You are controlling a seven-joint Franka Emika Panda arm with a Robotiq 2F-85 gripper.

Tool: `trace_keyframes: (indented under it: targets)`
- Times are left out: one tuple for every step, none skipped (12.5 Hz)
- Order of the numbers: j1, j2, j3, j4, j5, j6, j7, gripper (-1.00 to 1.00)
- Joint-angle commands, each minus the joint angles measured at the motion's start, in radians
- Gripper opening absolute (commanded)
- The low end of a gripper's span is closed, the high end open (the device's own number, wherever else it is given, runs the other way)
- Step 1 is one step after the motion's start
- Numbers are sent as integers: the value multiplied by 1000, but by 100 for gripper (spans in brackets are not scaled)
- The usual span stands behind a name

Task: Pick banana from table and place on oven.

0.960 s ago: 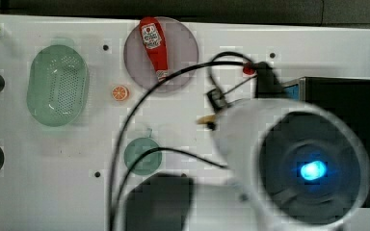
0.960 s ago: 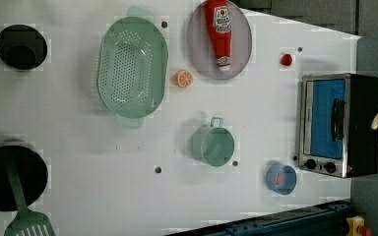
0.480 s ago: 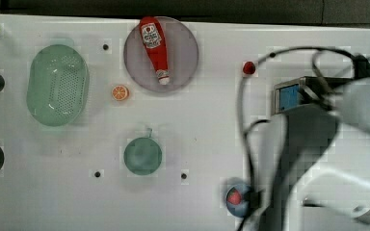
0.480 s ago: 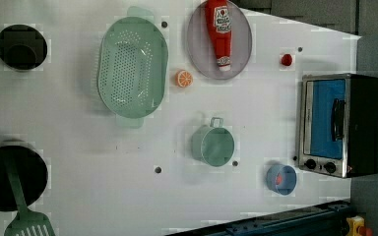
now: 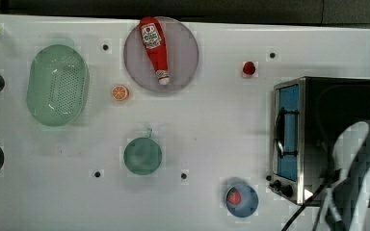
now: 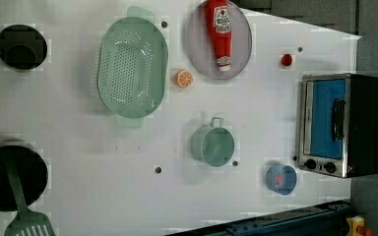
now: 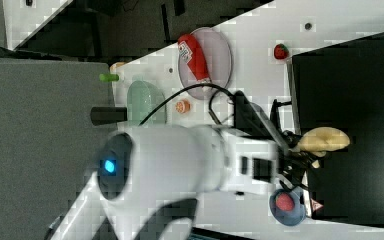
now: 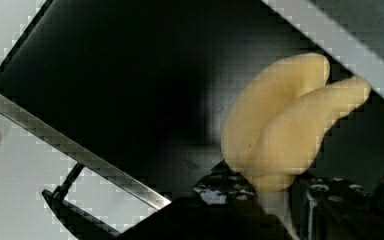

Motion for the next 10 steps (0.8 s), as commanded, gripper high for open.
trace_keyframes:
  targets:
    - [1, 35, 7, 29, 109, 49, -164, -48]
    - [-5, 52, 3, 28, 111, 66, -173, -48]
    - [-9, 65, 3, 27, 111, 77, -174, -39]
    - [-9, 74, 3, 22, 111, 86, -174, -19]
    - [-9, 77, 3, 14, 111, 86, -174, 4]
    - [-9, 77, 3, 6, 111, 86, -174, 27]
    - [-10, 77, 1, 1, 111, 86, -174, 48]
    - [-11, 75, -2, 2, 111, 86, -175, 70]
    - [-10, 70, -2, 6, 110, 85, -176, 91]
    - [-6, 54, -2, 16, 106, 79, -189, 100]
